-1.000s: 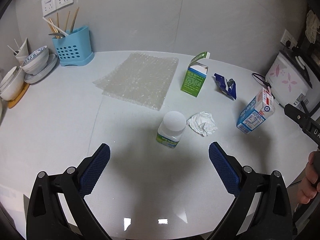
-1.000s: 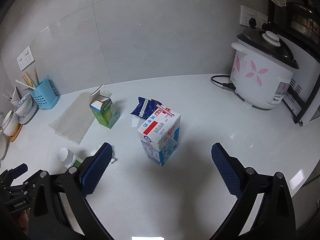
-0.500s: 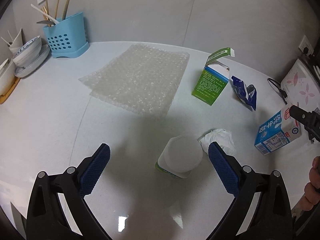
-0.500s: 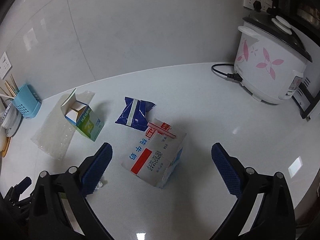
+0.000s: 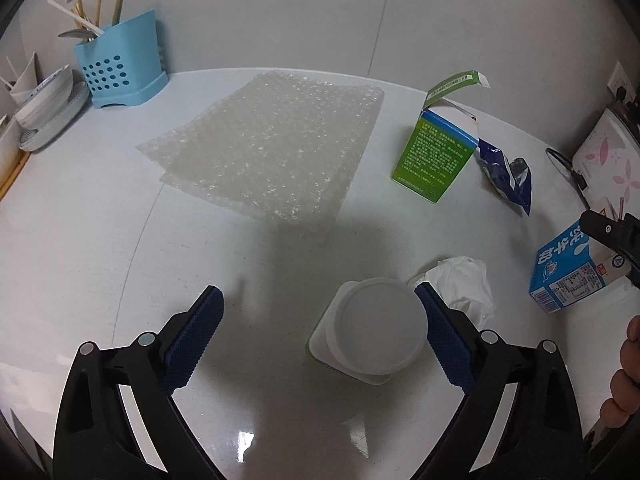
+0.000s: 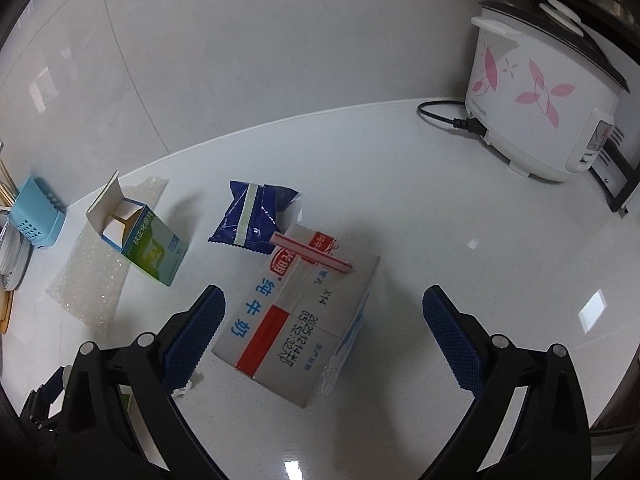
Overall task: Collect trash
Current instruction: 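Grasp the white pill bottle with the left tool while the right tool grasps the milk carton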
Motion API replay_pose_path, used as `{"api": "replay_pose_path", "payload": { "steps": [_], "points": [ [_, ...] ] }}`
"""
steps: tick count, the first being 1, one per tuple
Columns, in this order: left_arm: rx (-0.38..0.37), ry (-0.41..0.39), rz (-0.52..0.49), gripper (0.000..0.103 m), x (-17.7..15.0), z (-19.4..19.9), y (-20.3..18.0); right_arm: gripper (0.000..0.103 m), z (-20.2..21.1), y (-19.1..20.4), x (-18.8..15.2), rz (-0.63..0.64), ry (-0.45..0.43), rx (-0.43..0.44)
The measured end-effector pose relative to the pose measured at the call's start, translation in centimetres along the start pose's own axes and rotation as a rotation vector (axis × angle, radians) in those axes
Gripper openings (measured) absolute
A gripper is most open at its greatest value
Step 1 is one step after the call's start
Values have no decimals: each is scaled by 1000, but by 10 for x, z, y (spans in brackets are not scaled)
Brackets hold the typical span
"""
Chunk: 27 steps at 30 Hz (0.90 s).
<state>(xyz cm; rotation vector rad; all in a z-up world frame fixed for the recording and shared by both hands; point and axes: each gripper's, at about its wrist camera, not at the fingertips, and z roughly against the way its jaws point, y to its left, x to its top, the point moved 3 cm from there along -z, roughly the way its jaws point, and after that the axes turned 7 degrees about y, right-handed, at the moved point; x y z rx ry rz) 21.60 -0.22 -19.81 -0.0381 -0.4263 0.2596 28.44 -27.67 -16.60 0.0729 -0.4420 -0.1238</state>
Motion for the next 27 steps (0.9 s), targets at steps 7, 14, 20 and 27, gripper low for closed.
{"api": "replay_pose_path", "payload": {
  "steps": [7, 14, 20, 27],
  "points": [
    [-14, 27, -12, 75, -4, -9, -5, 88, -6, -3, -3, -42, 45, -12],
    [-14, 30, -26, 46, -2, -8, -7, 67, -15, -4, -5, -79, 94, 0],
    [-7, 20, -34, 46, -4, -1, -6, 39, -14, -3, -6, -63, 106, 1],
    [-3, 28, -33, 46, -7, 9, -4, 38, -2, -1, -7, -31, 82, 8]
  ]
}}
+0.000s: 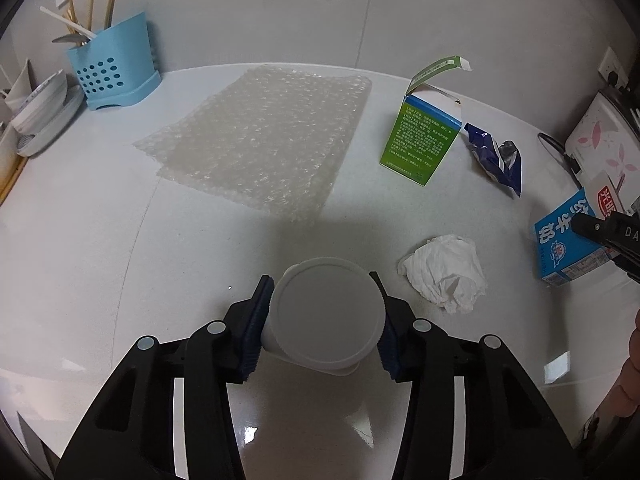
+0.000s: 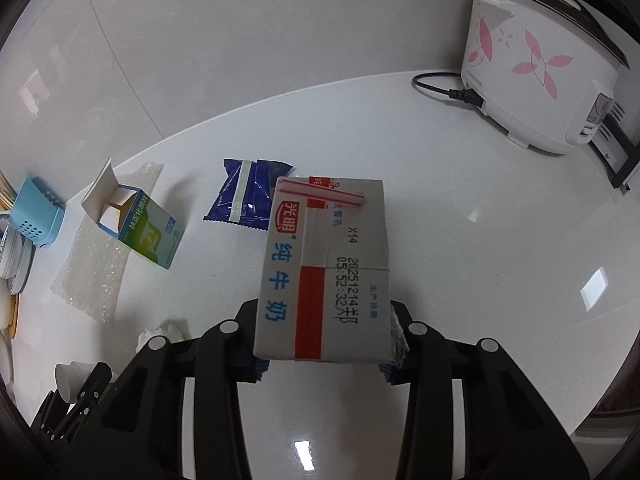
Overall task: Collect trash
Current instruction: 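Grasp the white pill bottle with the left tool while the right tool grasps the milk carton, then carry the pill bottle and milk carton down over the black trash bin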
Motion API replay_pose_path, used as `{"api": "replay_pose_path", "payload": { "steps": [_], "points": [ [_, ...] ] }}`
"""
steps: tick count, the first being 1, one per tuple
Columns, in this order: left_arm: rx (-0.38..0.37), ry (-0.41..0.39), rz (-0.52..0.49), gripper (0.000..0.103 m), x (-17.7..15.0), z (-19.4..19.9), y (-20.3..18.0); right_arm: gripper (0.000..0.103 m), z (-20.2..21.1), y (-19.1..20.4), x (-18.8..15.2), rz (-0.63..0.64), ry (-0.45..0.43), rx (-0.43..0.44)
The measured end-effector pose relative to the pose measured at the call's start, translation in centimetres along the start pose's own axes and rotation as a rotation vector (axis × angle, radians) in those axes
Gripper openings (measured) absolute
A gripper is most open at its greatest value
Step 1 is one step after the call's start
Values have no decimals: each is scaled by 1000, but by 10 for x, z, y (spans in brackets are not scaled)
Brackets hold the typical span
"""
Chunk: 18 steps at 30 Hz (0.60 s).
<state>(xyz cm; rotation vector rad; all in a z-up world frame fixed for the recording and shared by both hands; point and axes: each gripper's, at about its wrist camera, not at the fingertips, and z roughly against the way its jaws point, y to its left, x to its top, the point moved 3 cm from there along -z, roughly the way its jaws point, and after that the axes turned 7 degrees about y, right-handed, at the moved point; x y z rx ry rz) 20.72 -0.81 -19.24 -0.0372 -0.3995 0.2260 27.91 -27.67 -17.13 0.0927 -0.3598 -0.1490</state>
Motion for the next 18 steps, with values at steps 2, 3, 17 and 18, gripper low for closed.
{"api": "replay_pose_path", "payload": {
  "steps": [2, 3, 17, 18],
  "points": [
    [-10, -10, 0, 46, -1, 5, 0, 38, 4, 1, -1, 14, -10, -3],
    [-8, -12, -4, 46, -1, 7, 0, 38, 7, 2, -1, 17, -14, -2],
    [-13, -37, 2, 46, -12, 36, 7, 38, 43, 14, -19, 90, -73, 13],
    [-13, -40, 2, 46, -12, 39, 8, 38, 46, 15, -21, 94, -76, 15]
  ]
}}
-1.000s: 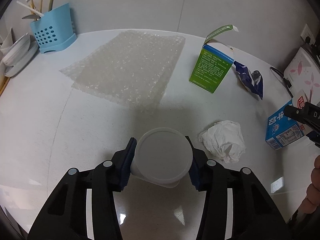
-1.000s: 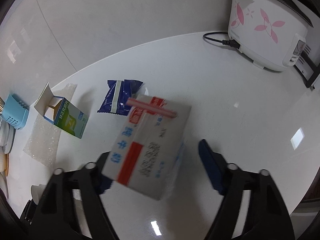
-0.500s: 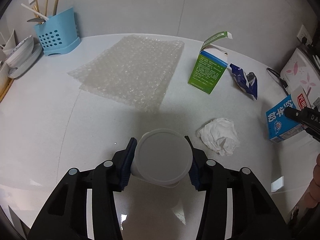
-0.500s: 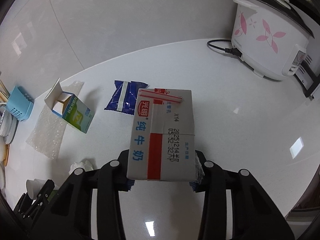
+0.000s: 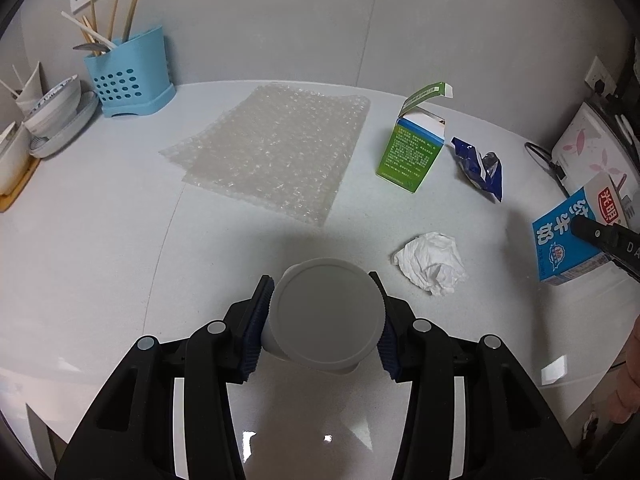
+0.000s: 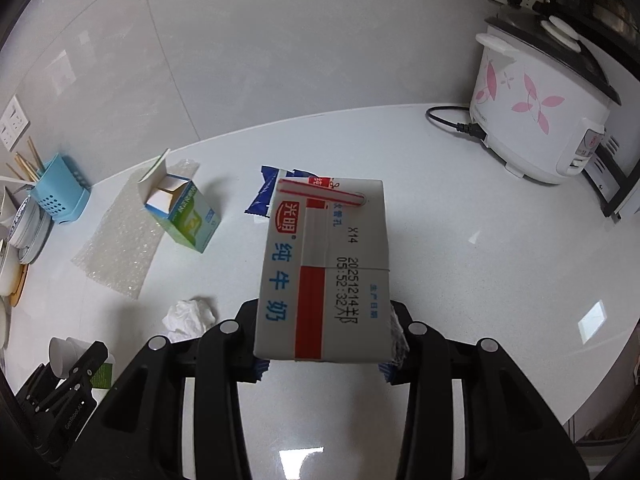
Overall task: Collect trash
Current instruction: 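Carry the pill bottle and milk carton down over the black trash bin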
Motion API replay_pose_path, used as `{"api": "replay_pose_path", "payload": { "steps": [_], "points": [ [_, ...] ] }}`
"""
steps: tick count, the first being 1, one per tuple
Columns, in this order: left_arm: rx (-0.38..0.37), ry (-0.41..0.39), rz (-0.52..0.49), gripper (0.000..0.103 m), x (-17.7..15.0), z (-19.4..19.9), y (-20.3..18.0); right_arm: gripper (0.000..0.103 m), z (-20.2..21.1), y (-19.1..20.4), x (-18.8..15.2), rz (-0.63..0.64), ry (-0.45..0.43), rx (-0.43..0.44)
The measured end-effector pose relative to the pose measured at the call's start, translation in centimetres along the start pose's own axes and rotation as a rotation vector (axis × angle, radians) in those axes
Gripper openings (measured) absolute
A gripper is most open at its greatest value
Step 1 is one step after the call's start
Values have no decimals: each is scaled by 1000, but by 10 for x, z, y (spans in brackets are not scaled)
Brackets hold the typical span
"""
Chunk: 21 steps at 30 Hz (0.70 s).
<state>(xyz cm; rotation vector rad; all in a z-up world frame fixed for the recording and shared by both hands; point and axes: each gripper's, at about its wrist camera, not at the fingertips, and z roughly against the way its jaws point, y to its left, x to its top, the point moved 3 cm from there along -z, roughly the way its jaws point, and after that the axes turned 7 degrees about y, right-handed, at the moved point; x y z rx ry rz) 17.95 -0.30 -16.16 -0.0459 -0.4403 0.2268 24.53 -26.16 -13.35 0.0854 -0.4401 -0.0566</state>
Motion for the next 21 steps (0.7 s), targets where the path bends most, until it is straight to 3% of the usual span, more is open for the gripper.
{"api": "replay_pose_path", "payload": {
  "steps": [21],
  "points": [
    [-11, -45, -37, 46, -35, 72, 9, 38, 67, 27, -51, 88, -82, 29]
  ]
}}
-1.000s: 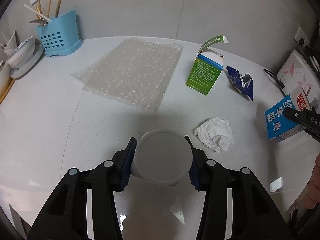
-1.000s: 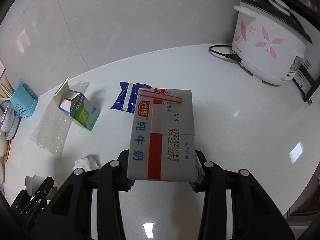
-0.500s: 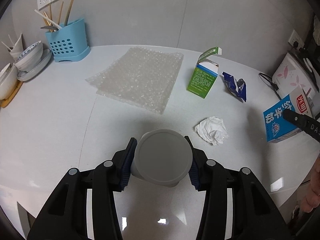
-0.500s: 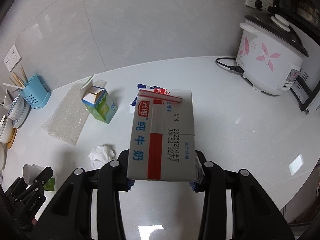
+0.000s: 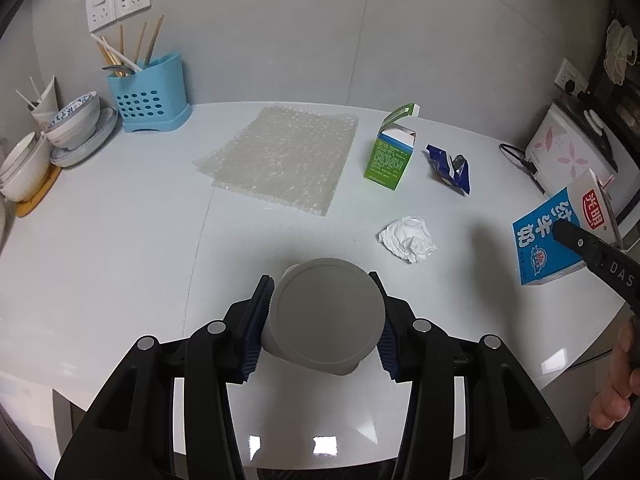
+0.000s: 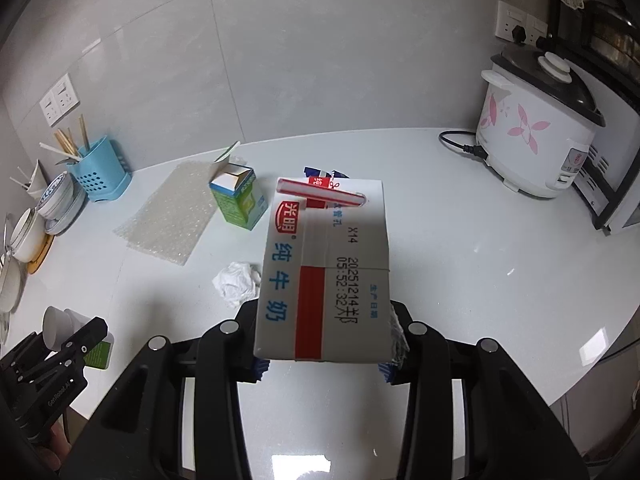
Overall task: Collect trash
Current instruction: 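Carry the pill bottle and milk carton down over the black trash bin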
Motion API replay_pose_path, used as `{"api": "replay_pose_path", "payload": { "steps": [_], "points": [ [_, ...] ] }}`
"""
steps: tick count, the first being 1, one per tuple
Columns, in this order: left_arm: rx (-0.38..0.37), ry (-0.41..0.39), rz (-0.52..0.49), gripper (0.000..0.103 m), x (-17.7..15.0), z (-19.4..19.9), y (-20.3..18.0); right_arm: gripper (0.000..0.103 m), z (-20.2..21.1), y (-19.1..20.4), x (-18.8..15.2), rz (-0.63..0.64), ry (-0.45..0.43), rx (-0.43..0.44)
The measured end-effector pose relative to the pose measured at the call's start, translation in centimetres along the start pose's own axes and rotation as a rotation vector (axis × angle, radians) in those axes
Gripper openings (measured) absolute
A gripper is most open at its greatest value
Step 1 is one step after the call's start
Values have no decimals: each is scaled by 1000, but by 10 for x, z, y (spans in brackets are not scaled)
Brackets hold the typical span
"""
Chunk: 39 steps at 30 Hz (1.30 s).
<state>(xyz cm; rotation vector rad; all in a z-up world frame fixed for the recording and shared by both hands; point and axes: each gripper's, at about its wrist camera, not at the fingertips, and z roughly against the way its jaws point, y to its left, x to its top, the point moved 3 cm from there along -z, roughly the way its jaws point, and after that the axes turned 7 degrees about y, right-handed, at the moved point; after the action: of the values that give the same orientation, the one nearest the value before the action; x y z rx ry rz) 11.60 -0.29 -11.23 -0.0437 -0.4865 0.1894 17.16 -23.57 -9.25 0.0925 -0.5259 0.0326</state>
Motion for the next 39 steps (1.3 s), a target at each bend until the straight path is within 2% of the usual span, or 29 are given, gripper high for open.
{"api": "replay_pose_path", "payload": {
  "steps": [14, 32, 39],
  "points": [
    [-22, 2, 0, 46, -43, 33, 14, 38, 39, 25, -47, 64, -32, -2],
    [-58, 27, -19, 46, -106, 66, 27, 38, 87, 48, -107, 146, -47, 82],
    [-70, 52, -31, 46, -137, 72, 31, 38, 93, 53, -134, 175, -26, 106]
  ]
}}
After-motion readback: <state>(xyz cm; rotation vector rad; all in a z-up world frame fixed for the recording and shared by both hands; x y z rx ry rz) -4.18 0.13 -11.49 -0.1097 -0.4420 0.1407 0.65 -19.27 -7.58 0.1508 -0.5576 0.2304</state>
